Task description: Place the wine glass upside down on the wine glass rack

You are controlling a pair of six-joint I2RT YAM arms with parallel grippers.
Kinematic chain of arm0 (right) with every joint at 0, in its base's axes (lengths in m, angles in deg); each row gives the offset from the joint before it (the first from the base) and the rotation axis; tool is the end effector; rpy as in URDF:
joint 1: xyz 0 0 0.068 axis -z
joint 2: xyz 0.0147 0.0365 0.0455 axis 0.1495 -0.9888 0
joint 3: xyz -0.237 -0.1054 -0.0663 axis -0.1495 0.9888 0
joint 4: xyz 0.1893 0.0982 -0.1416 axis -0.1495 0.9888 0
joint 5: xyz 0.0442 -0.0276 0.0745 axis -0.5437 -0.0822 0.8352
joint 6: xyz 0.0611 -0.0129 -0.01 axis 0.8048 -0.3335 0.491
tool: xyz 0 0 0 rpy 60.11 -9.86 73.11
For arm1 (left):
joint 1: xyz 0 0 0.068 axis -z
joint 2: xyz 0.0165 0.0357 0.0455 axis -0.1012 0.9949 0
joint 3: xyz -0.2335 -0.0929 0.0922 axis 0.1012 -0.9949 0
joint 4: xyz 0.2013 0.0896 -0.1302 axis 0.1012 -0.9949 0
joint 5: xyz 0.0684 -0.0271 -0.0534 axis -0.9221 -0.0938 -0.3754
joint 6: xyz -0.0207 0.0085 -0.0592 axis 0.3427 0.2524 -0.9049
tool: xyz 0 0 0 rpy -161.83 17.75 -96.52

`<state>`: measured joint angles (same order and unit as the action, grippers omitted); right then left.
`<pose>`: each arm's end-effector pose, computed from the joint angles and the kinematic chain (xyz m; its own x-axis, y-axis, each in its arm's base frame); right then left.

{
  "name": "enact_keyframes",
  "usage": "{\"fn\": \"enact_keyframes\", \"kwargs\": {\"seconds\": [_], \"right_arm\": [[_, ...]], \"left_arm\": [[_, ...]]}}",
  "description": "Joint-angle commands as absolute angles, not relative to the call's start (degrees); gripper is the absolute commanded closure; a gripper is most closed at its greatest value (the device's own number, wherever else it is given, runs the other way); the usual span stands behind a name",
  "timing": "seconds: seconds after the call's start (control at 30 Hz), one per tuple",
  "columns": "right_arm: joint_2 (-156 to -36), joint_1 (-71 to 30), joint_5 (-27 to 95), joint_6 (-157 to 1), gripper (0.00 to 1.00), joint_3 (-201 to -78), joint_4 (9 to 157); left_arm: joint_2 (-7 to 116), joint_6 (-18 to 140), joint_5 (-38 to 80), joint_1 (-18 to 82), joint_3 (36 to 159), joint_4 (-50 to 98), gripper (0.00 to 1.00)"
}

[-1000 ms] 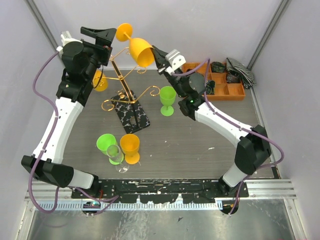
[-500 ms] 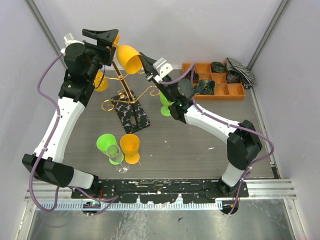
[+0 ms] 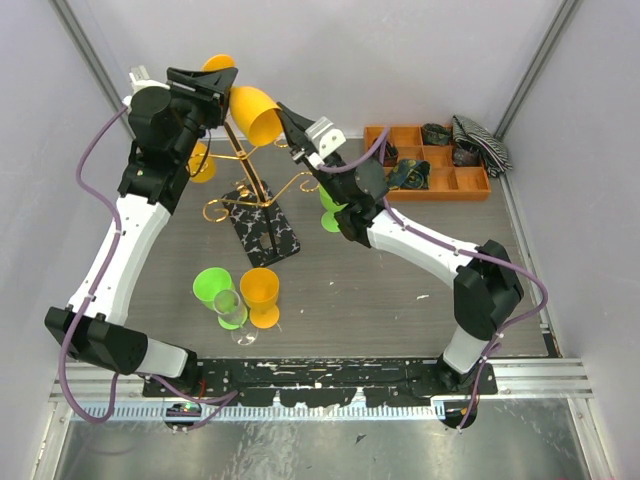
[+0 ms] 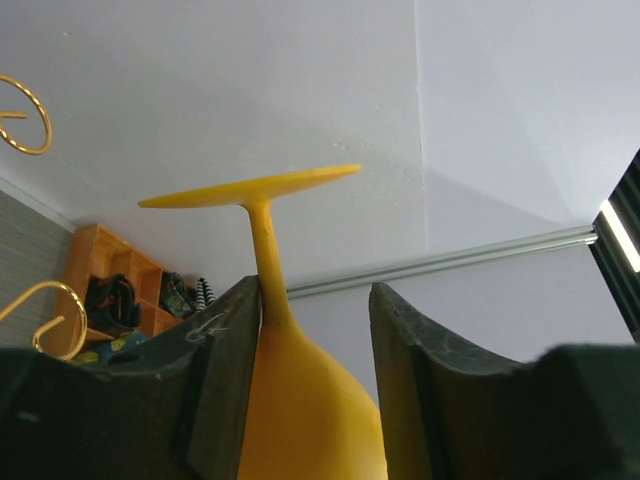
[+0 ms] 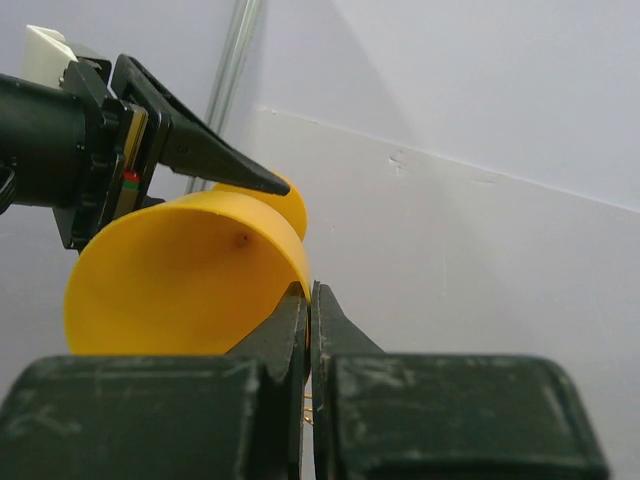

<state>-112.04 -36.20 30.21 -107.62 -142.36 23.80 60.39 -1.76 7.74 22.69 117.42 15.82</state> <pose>0.2762 0.2784 0.4284 0.7046 0.1548 -0.6925 -0.5025 0.7979 -0.3330 0.3130 -0.0908 0.4844 -0.1800 -0.9471 -0.2657 0.1361 0.2435 -0.9603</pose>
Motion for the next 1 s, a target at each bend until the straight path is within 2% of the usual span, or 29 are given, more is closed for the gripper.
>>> {"fn": "enact_keyframes", "kwargs": {"seconds": [0.0,0.37,0.67,0.83,0.9,0.97], "right_arm": [[-111.3,-37.0,28.6,-109.8,0.99,-145.2,20.4],[-111.4,-37.0,29.1,-109.3,0.99,-144.9,19.6],[-110.8,-37.0,28.0,-110.1,0.64,-144.0,19.7],[-109.6,-37.0,27.1,-111.1,0.46,-142.6,22.0],[-108.8,-37.0,26.0,-111.9,0.41,-141.9,23.6],[-108.1,-37.0,24.7,-112.8,0.37,-141.3,25.5]], "left_arm": [[60.9,-1.8,9.4,22.3,116.6,19.1,0.51],[61.5,-3.5,11.9,21.0,115.2,21.2,0.74],[63.0,3.5,15.8,18.4,117.8,28.2,0.89],[62.9,14.0,17.9,15.3,120.9,29.3,0.91],[62.4,20.4,18.0,14.2,122.2,27.1,0.92],[61.2,26.6,18.0,13.2,122.6,25.0,1.0]]}}
